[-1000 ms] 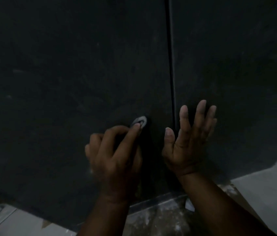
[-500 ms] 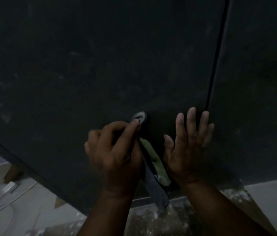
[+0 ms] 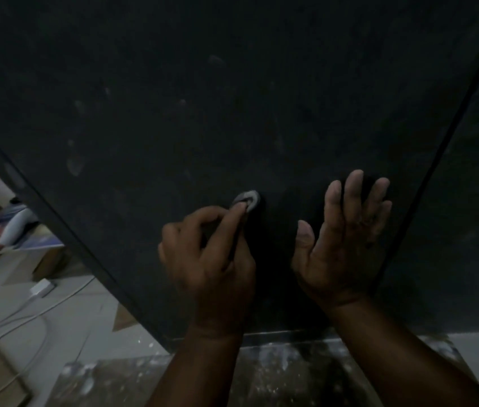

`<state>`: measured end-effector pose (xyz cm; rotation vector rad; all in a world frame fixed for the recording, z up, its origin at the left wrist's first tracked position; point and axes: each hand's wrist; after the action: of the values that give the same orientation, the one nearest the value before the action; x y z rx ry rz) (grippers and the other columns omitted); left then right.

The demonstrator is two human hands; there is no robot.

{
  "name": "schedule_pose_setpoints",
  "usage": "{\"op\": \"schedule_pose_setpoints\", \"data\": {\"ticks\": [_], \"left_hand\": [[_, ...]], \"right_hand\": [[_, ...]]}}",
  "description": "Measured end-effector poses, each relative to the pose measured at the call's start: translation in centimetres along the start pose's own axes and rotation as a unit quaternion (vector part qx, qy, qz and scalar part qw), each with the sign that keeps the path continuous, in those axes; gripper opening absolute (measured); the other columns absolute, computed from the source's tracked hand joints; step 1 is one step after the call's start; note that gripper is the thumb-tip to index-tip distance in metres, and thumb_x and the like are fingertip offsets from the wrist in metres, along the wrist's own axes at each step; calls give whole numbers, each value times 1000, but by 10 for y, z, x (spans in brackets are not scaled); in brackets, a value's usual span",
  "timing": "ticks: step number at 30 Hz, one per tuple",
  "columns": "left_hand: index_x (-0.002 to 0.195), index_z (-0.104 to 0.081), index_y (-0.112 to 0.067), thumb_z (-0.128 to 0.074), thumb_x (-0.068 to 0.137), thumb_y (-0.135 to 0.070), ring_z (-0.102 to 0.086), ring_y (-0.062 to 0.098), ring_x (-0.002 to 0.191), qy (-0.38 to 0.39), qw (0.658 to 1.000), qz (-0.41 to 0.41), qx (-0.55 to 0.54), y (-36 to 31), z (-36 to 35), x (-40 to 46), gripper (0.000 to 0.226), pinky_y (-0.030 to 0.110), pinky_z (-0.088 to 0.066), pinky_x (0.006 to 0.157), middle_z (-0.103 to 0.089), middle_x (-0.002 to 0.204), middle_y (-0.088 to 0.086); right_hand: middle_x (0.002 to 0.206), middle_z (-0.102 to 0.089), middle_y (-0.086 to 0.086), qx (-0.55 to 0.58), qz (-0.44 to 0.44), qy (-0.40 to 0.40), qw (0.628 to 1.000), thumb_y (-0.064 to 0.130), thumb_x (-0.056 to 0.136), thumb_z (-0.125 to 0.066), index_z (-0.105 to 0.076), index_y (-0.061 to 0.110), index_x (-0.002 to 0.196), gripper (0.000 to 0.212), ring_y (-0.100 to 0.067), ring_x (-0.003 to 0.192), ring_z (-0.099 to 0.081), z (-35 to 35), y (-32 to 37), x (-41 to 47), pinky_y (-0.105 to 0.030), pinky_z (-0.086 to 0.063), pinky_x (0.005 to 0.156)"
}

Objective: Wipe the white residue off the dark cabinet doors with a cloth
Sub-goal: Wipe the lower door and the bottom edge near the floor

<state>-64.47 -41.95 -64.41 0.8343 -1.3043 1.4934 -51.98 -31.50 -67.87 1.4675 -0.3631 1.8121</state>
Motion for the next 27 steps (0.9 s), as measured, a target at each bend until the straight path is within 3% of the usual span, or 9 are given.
{"op": "schedule_pose_setpoints", "data": {"ticks": [2, 5, 8, 13, 16, 21, 24, 27], "left_hand": [[106, -82, -13, -77, 89, -1, -58, 33, 76, 4, 1000, -11, 4, 3, -1, -3, 21, 45, -42, 67, -73, 98, 11], [103, -83, -17, -78, 82, 1, -61, 32, 73, 70, 996, -40, 33, 14, 7, -25, 28, 44, -43, 67, -74, 98, 8], [100, -84, -17, -79, 80, -3, -60, 33, 71, 113, 992, -18, 43, 28, 20, -41, 25, 43, -42, 66, -75, 96, 7], [104, -83, -13, -72, 97, -14, -56, 30, 76, 23, 1000, 11, -14, 20, 15, -6, 13, 45, -42, 67, -73, 95, 6], [104, -83, -16, -72, 96, -11, -56, 31, 78, -11, 999, -12, -45, 0, 0, 21, 14, 45, -41, 70, -72, 95, 5], [103, -84, -20, -79, 89, -9, -56, 29, 75, 50, 997, -62, -8, -4, -2, 1, 19, 40, -38, 68, -73, 96, 4], [102, -84, -21, -73, 94, -11, -56, 29, 73, 129, 989, -62, 24, 11, 11, -26, 18, 37, -35, 66, -74, 97, 2], [102, -84, -20, -77, 88, -9, -55, 29, 75, 121, 991, -43, 28, 12, 13, -25, 20, 38, -36, 67, -74, 96, 2]], "right_hand": [[157, -27, -28, 1, -5, 5, 1000, 31, 104, -43, -26, -2, 151, 59, -42, 150, -10, -2, 6, -2, -60, -5, 124], [156, -29, -29, -1, -4, 7, 1000, 32, 104, -42, -27, -4, 150, 60, -43, 149, -11, -4, 10, -5, -61, -5, 123], [158, -27, -27, -5, 7, 16, 1000, 33, 106, -43, -27, -2, 150, 59, -41, 151, -7, -3, 11, -7, -63, -6, 123], [172, 7, 1, -6, 48, 42, 998, 35, 107, -41, -25, 5, 152, 56, -30, 156, 14, -4, 9, -9, -56, 1, 125], [171, 0, -1, -1, 44, 48, 998, 37, 108, -40, -25, 5, 152, 57, -26, 157, 15, -3, 6, -9, -53, -1, 126], [171, 13, 10, -4, 50, 48, 998, 39, 107, -41, -26, 8, 152, 57, -24, 158, 13, 1, 5, -9, -51, -5, 127], [172, 9, 9, -1, 56, 43, 998, 37, 105, -47, -28, 8, 151, 58, -24, 158, 9, 3, 3, -9, -53, -9, 126], [165, -22, -7, 0, 58, 37, 998, 30, 100, -57, -33, 7, 150, 60, -26, 158, 4, 5, 0, -10, -56, -16, 124]]}}
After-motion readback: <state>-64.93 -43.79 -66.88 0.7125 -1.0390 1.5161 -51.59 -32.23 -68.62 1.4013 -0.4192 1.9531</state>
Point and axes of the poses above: each hand's wrist, its own x-axis towards the middle knuckle, its own z-axis out of the back of the hand, y = z × x
